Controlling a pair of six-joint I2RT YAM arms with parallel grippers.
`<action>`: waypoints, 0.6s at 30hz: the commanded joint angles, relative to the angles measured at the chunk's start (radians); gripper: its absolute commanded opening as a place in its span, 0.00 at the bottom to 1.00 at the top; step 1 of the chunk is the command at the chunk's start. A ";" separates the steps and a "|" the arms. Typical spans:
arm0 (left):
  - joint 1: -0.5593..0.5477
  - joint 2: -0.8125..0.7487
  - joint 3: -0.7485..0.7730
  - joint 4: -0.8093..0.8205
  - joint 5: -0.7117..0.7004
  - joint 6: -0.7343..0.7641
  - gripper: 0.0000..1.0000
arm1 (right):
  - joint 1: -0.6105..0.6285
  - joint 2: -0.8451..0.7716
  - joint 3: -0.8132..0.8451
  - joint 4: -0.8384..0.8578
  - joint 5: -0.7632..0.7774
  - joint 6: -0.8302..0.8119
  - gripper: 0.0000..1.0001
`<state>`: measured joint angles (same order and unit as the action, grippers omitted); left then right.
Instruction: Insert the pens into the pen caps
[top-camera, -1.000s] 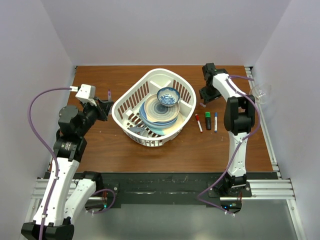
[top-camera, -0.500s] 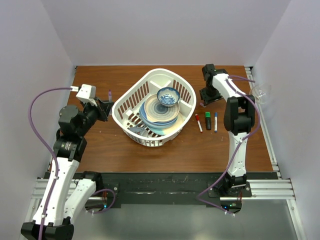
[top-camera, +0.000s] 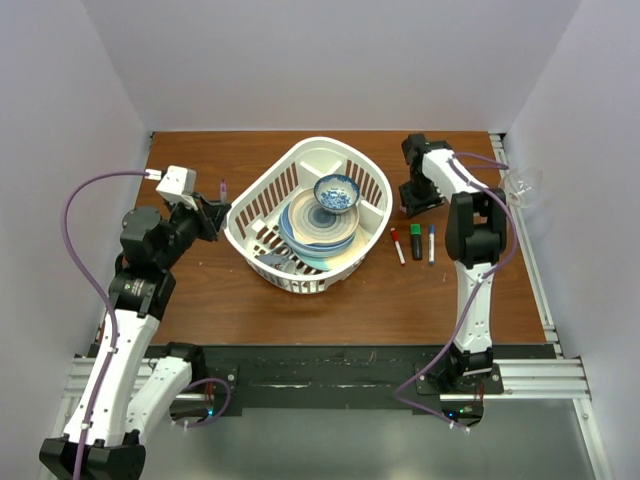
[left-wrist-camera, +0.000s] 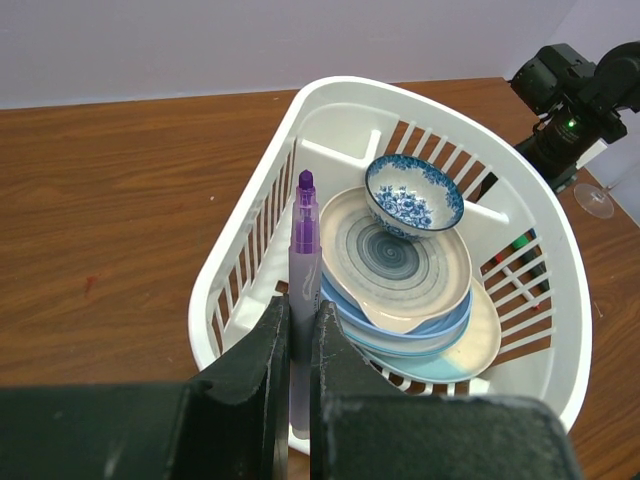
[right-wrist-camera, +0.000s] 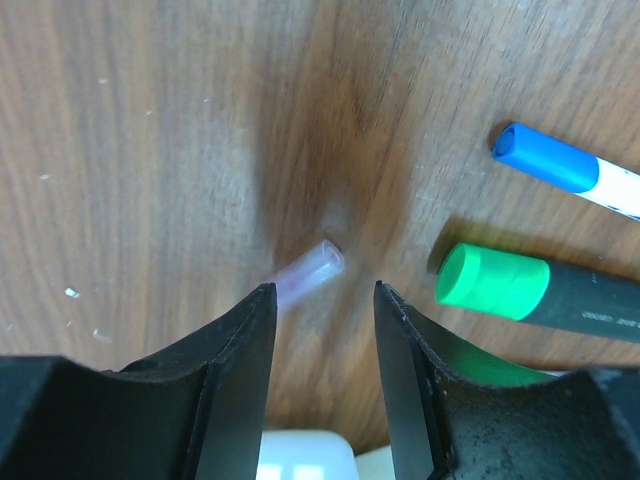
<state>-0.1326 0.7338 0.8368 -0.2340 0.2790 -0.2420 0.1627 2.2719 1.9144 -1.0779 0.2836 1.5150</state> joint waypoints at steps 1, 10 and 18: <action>-0.005 -0.007 0.045 0.004 -0.014 0.020 0.00 | 0.004 0.026 0.008 0.022 0.060 0.051 0.48; -0.007 0.009 0.070 0.004 -0.032 0.027 0.00 | 0.014 0.081 0.045 0.004 0.071 -0.038 0.40; -0.005 0.019 0.074 0.053 0.009 -0.019 0.00 | 0.018 0.068 -0.003 0.085 0.088 -0.137 0.30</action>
<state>-0.1333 0.7597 0.8688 -0.2489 0.2581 -0.2367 0.1738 2.3184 1.9438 -1.0870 0.3092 1.4338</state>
